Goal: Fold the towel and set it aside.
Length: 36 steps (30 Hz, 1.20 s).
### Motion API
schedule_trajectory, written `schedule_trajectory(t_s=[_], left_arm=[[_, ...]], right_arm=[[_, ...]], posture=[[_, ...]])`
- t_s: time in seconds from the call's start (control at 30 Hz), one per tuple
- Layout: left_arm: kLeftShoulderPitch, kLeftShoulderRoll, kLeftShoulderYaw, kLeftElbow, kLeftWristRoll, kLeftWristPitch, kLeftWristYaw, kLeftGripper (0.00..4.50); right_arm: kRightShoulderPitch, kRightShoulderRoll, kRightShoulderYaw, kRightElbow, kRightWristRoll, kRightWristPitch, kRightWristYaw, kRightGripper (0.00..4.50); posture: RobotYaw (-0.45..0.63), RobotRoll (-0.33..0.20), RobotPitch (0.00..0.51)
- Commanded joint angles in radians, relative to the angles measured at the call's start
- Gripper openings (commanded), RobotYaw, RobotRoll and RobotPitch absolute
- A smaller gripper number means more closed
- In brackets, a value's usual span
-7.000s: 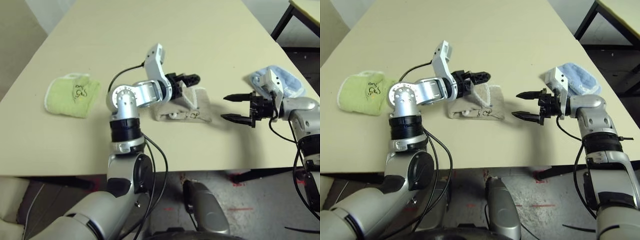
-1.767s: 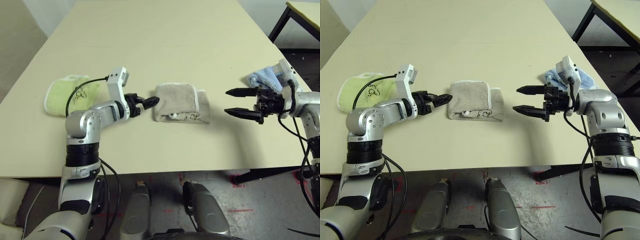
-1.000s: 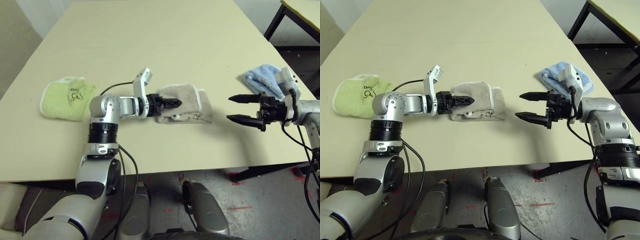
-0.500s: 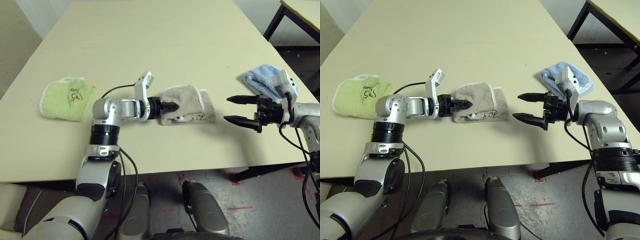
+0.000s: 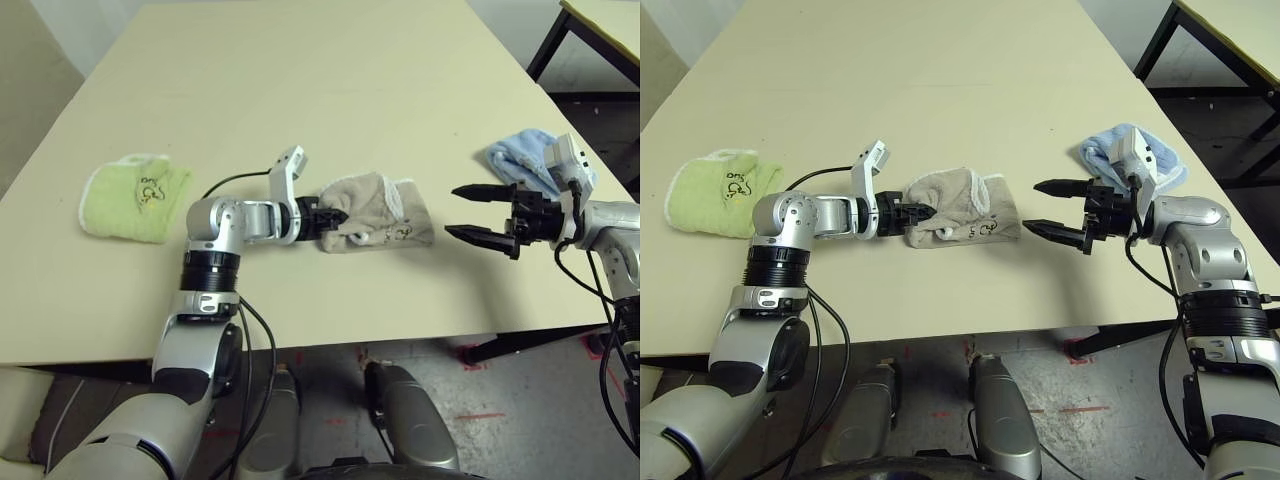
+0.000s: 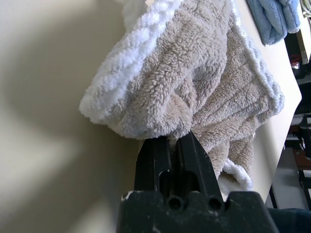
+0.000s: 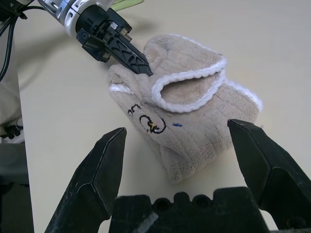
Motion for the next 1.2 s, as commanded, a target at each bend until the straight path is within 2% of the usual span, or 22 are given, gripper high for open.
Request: schedule_trajectory(t_s=[0.03,0.1,0.2,0.4,0.47,0.53,0.73,0.83,1.03,1.2], left_arm=[[0.016,-0.004,-0.012,0.009,0.015,-0.004,0.007,0.02],[0.019,0.0,-0.02,0.001,0.015,-0.002,0.001,0.02],[0.038,0.026,-0.06,-0.042,0.03,-0.017,-0.013,0.78],[0.098,0.134,-0.079,-0.252,0.01,-0.013,-0.043,3.1],[0.153,0.251,-0.109,-0.401,-0.003,-0.035,-0.11,3.85],[0.184,0.31,-0.121,-0.474,-0.012,-0.044,-0.142,4.48],[0.229,0.38,-0.062,-0.584,-0.074,-0.054,-0.203,4.48],[0.241,0.388,-0.04,-0.597,-0.093,-0.121,-0.244,4.48],[0.235,0.405,-0.039,-0.588,-0.103,-0.162,-0.265,4.48],[0.227,0.402,-0.034,-0.591,-0.111,-0.158,-0.254,4.48]], right_arm=[[-0.01,-0.001,0.01,0.011,-0.002,0.021,-0.016,4.5],[-0.022,-0.002,0.01,0.014,0.002,0.067,-0.037,4.5],[-0.062,-0.001,0.002,0.042,0.009,0.172,-0.09,4.5],[-0.171,0.016,0.01,0.163,-0.015,0.309,-0.185,4.5],[-0.231,0.03,0.02,0.229,-0.022,0.388,-0.22,4.5],[-0.264,0.036,0.025,0.263,-0.023,0.427,-0.227,4.5],[-0.382,0.06,0.068,0.398,-0.029,0.602,-0.21,4.5],[-0.457,0.104,0.097,0.507,-0.038,0.679,-0.191,4.5],[-0.561,0.183,0.114,0.743,-0.071,0.728,-0.166,4.5],[-0.603,0.233,0.103,0.846,-0.078,0.746,-0.136,4.5]], posture=[[0.0,0.0,0.113],[0.0,0.0,0.11],[0.0,0.0,0.099],[0.01,0.0,0.105],[0.04,0.0,0.107],[0.04,0.0,0.107],[0.08,0.0,0.112],[0.1,0.0,0.108],[0.12,0.0,0.109],[0.14,0.0,0.115]])
